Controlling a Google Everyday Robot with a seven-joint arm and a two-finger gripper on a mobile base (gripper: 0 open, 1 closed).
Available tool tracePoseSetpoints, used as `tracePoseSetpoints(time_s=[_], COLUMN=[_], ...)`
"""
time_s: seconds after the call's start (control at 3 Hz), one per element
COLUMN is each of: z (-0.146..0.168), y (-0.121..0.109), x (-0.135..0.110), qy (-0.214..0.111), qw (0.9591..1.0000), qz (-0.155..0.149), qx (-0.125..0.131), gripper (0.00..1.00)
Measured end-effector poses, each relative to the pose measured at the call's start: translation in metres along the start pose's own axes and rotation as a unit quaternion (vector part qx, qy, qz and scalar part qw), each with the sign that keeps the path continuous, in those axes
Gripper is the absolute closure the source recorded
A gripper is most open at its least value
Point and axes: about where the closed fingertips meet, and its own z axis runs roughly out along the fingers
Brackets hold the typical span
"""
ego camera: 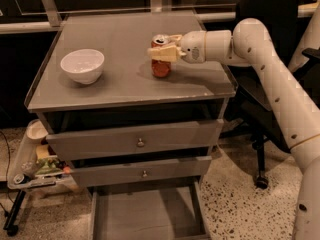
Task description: Pick coke can from bottom drawer and place on counter
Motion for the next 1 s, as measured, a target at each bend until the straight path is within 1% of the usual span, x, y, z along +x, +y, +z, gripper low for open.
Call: tracePoseSetpoints(time_s=[0.33, 0.67, 1.0], z=[0.0033, 0.0033, 0.0034], y=[0.0009, 0.0009, 0.0009], x=[-0.0014, -0.0014, -0.0014], qy=[0.007, 0.007, 0.007], qw=[1.0000, 1.0000, 1.0000], qz=[0.002, 0.002, 0.002], qx=[-0.006, -0.006, -0.006], gripper=[1.00, 0.81, 0.58])
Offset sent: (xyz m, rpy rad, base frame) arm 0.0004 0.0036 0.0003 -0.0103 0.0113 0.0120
